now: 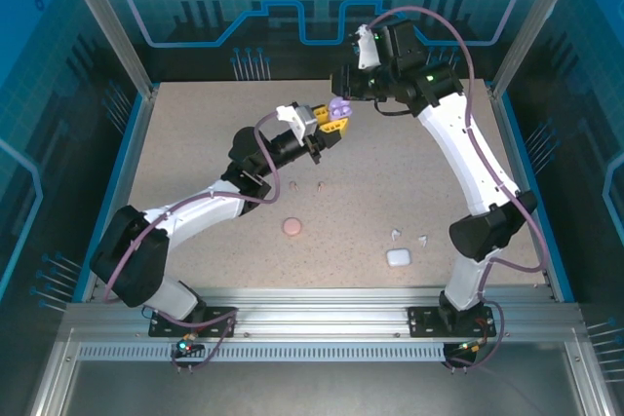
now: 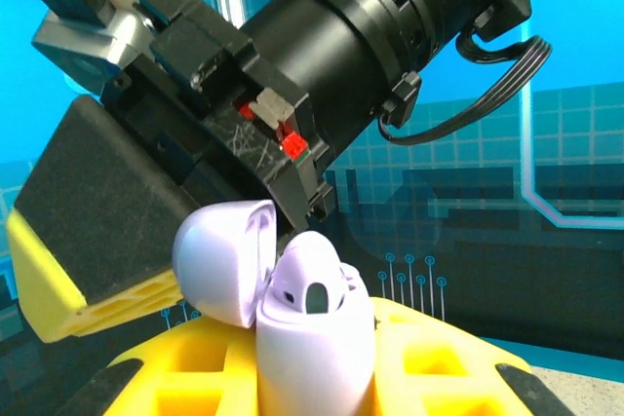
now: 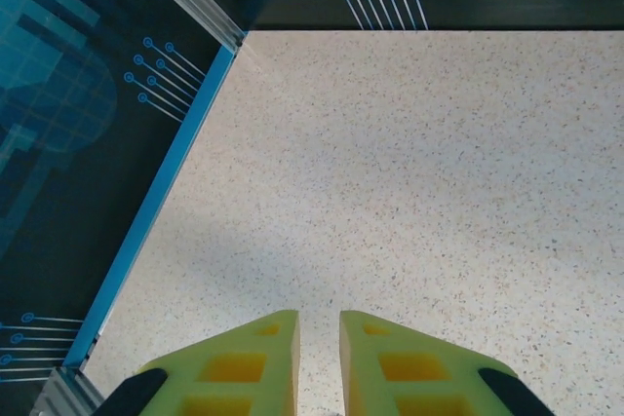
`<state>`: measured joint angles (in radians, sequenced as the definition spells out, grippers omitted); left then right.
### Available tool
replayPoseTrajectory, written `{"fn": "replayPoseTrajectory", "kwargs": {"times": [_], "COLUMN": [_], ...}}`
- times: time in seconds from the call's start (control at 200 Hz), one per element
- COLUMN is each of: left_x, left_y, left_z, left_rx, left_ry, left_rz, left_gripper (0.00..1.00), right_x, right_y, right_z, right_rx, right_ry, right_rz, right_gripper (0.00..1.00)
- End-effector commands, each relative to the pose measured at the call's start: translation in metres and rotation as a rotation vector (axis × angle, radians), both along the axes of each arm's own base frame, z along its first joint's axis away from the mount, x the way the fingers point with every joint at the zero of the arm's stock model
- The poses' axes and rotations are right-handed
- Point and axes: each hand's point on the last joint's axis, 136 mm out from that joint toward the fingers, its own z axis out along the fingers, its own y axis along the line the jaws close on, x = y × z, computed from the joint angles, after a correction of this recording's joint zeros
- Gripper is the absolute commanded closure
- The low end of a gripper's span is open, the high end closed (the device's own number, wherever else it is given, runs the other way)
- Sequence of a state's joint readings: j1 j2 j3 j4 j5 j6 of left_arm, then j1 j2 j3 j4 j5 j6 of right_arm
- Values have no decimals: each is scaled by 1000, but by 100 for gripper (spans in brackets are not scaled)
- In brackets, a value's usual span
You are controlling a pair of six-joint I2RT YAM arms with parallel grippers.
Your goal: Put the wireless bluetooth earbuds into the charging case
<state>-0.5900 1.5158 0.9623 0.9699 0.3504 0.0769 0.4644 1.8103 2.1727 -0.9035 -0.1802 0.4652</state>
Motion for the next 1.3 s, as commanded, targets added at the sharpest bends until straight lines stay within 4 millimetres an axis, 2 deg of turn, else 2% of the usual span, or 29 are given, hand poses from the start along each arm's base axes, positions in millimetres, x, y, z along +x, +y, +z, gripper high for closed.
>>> {"fn": "replayPoseTrajectory", "kwargs": {"times": [0.0,0.175,0.245,0.315,0.355,0.49,0.66,0.75,0.805,0.905,1.11,1.13,1.211,1.296], "left_x": [2,6,9,16,22,41,70,87,96,103,115,117,119,122], "left_y": [-2,-4,-7,-10,-13,-24,-41,-50,-59,-77,-93,-94,-96,-98], "left_z": [14,11,6,-3,-12,-53,-111,-143,-166,-200,-257,-258,-280,-290], "left_rx": [-28,-26,-26,-26,-24,-30,-57,-76,-73,-47,-56,-55,-21,-1], "left_ry": [-17,-3,19,64,101,287,599,807,964,1157,1459,1477,1571,1629], "left_rz": [2,2,-3,-3,-2,-15,-19,-3,3,-33,-1,2,41,65], "left_gripper": [100,100,100,100,100,100,100,100,100,100,100,100,100,100], "right_x": [-34,-45,-38,-26,-19,-7,-17,-26,-31,-39,-49,-50,-53,-56], "right_y": [-3,-24,-38,-62,-76,-123,-152,-161,-166,-168,-166,-166,-165,-166], "right_z": [6,3,0,-7,-13,-45,-83,-101,-110,-114,-118,-118,-121,-123], "right_rx": [-30,-49,-57,-67,-69,-38,-81,-98,-101,-77,-47,-44,-37,-36], "right_ry": [-7,-33,-27,-4,8,96,142,169,179,176,184,183,183,183], "right_rz": [46,-22,-94,-209,-271,-440,-536,-566,-588,-599,-590,-588,-585,-581], "right_gripper": [81,79,74,66,61,60,59,58,54,52,52,52,52,52]}}
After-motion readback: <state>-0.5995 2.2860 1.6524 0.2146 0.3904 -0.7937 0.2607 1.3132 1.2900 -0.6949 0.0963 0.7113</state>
